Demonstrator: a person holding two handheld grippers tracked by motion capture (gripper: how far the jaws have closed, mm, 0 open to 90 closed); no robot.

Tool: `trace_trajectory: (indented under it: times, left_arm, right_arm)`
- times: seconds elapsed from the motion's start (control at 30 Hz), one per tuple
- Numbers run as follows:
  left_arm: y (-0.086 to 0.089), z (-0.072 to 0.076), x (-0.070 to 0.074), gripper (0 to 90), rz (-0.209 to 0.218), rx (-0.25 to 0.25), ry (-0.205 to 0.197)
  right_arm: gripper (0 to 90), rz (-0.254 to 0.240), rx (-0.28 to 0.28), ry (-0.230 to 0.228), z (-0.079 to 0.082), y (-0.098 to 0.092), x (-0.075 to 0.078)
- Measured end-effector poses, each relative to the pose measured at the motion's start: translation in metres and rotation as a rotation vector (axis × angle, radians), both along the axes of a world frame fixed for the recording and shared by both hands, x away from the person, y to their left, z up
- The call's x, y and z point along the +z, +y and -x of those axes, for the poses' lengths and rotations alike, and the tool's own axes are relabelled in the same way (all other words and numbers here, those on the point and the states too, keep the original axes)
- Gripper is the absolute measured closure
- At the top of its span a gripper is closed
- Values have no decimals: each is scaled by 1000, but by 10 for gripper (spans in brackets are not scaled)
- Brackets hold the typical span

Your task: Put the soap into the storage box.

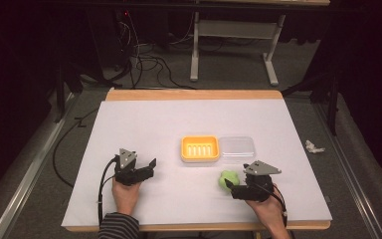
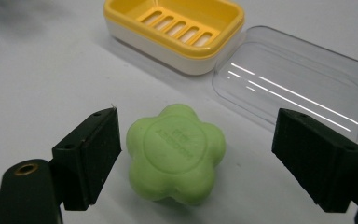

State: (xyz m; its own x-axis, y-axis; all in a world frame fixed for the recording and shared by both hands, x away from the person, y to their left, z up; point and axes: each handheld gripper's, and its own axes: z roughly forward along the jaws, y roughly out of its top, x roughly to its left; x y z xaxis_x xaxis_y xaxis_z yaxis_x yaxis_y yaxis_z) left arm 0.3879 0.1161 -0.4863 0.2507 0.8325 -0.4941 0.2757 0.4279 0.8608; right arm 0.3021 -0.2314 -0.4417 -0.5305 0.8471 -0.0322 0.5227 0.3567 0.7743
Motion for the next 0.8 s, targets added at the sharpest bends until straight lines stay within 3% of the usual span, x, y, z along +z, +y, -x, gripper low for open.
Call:
trace_trajectory:
  times: [0.33,0.63,0.8]
  left_arm:
    - [0,0,0,174,2,-4,0]
    - [0,0,0,173,2,-6,0]
    - [0,0,0,173,3,-7,0]
  right_arm:
    - [153,71,21,75,-9,11,-14]
    - [157,82,29,125,-14,15,-27]
    - [203,104,55,136,-17,20,-30]
